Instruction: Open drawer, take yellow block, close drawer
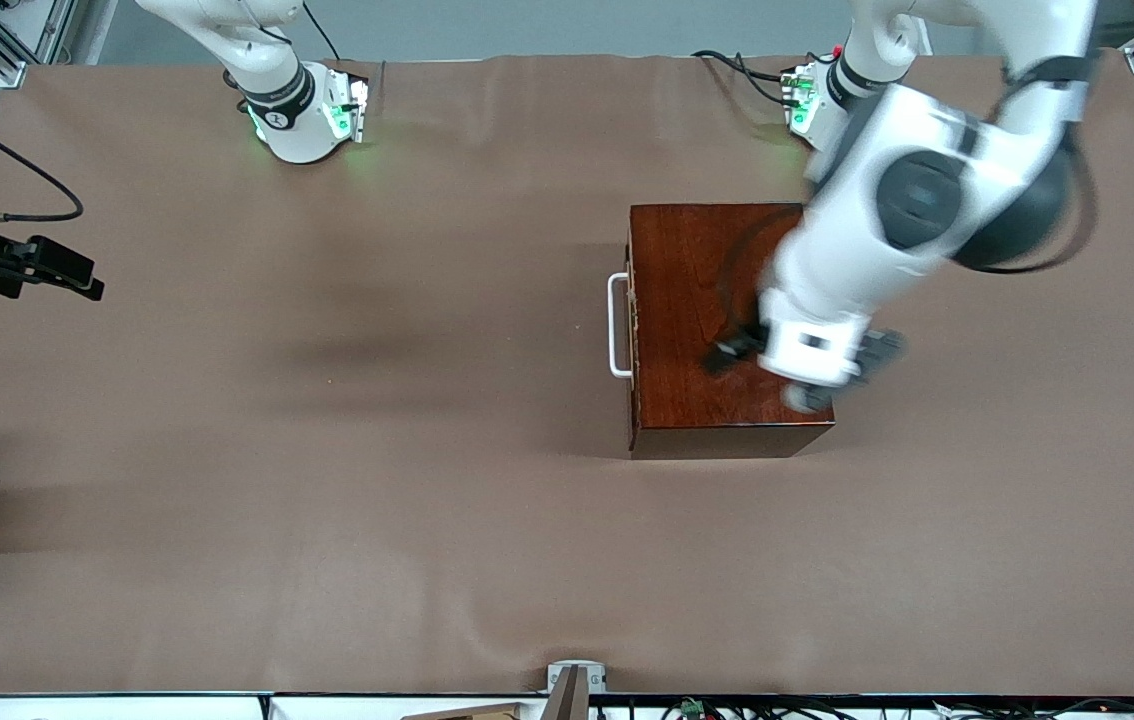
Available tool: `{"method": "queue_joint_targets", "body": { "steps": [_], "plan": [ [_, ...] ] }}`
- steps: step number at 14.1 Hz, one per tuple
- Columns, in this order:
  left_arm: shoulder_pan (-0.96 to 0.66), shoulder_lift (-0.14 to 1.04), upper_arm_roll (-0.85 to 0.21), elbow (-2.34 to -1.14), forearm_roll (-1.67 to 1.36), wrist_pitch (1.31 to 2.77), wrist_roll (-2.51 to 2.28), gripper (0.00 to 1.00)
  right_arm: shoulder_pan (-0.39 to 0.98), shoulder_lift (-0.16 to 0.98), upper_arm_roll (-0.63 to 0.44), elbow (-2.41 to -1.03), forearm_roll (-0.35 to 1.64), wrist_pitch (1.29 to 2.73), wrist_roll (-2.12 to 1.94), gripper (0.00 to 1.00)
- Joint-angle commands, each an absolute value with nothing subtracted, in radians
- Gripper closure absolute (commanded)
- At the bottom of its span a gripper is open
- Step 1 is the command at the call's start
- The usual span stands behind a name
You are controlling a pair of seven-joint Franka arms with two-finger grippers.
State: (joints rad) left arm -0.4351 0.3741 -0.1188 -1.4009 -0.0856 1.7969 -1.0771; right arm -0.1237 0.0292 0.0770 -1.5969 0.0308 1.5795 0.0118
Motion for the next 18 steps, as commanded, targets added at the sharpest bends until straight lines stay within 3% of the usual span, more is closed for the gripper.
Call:
{"method": "queue_joint_targets", "body": {
  "steps": [1, 6, 10, 18],
  "plan": [
    [-0.569, 0.435, -0.1, -1.352, -0.046, 1.885, -1.185, 0.0, -0.127, 0.023, 0.083, -1.597, 0.023, 1.582, 0.023, 0.0],
    [-0.77, 0.584, -0.1, -1.279, 0.107, 1.974, -1.298, 0.0, -0.127, 0.023, 0.083, -1.597, 0.023, 1.582, 0.023, 0.0],
    [-0.816, 0.635, -0.109, -1.285, 0.228, 1.855, -1.05, 0.0, -0.127, 0.025, 0.083, -1.597, 0.023, 1.582, 0.023, 0.0],
    [-0.83, 0.704, -0.104, -1.285, 0.288, 1.79, -0.968, 0.0, -0.127, 0.026, 0.083, -1.597, 0.023, 1.582, 0.023, 0.0]
  ]
}}
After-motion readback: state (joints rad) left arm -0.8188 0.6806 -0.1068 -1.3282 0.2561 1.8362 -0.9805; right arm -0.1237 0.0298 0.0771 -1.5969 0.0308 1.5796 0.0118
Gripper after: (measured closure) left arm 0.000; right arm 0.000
